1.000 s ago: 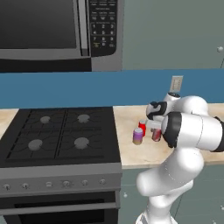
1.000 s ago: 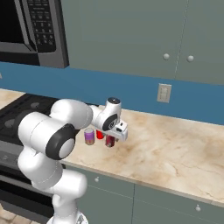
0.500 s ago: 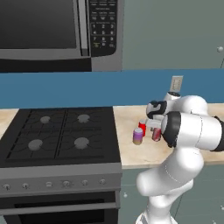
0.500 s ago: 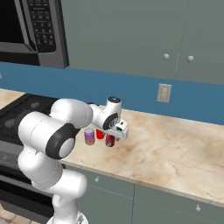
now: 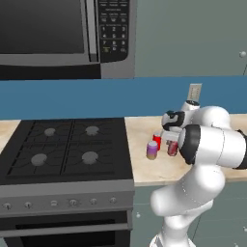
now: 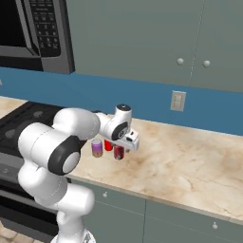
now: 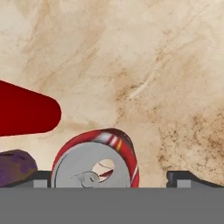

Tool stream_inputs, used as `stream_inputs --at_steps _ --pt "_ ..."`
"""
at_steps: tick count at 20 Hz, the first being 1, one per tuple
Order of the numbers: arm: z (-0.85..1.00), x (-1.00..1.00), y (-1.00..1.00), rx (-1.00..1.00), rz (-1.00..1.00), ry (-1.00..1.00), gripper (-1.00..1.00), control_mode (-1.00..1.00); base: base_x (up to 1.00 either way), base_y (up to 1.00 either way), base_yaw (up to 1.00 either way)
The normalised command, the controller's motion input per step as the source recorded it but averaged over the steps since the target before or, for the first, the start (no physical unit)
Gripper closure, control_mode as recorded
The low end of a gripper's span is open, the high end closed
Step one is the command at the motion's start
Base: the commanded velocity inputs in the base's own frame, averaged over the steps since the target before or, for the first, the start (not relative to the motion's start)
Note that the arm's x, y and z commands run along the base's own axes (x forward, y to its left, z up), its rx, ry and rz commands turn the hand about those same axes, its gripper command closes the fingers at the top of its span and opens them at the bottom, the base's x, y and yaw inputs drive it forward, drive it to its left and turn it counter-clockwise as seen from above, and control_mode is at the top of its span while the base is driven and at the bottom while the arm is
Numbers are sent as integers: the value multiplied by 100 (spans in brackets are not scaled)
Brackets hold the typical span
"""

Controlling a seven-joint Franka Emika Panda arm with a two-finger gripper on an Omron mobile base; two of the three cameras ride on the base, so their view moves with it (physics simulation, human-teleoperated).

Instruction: Four empty soda cans are scattered around the kitchen. Gather all the cans and cluster them next to the stove for recycling.

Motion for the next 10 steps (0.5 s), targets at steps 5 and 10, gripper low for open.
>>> stream_inputs --at_steps 5,10 --pt "27 -4 5 -11 0 -5 -100 -100 0 0 0" --pt "34 -20 5 -13 0 -8 -100 -100 0 0 0"
